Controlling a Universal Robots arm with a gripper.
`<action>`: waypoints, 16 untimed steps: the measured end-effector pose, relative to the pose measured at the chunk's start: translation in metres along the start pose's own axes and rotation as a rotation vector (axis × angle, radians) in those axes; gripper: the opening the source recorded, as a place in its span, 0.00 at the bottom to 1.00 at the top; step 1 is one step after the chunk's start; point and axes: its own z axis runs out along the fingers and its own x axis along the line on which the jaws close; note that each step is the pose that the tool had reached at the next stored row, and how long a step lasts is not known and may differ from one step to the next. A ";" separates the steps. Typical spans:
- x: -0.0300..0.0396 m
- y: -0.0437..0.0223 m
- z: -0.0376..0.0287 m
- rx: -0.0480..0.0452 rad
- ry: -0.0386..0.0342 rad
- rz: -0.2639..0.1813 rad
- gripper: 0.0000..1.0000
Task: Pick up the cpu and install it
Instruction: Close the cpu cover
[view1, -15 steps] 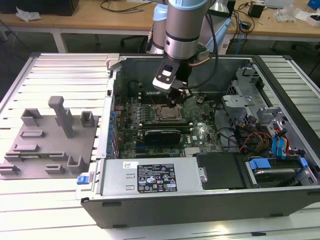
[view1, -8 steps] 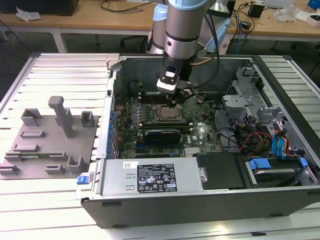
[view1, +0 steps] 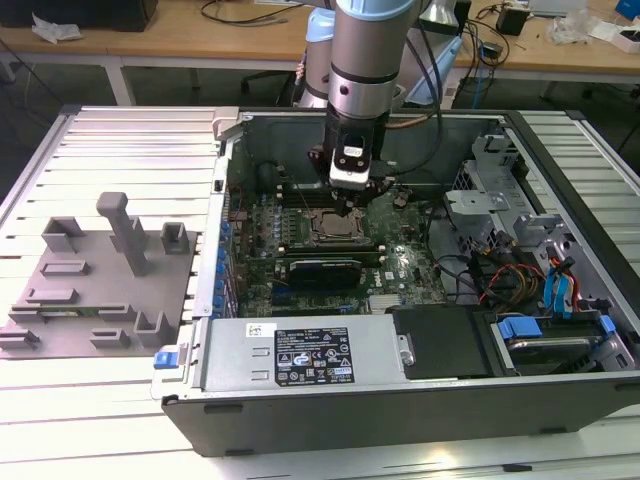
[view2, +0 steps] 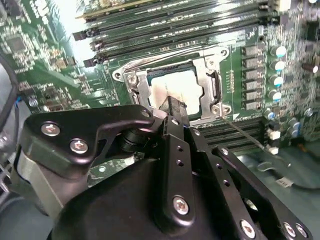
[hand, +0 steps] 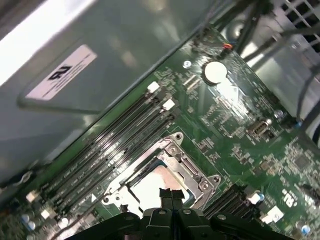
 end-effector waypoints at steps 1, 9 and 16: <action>0.0000 0.0000 0.0000 -0.0001 -0.0003 -0.018 0.11; 0.0000 0.0000 0.0005 -0.0011 -0.0035 -0.230 0.11; 0.0000 0.0000 0.0009 -0.0018 -0.0057 -0.375 0.11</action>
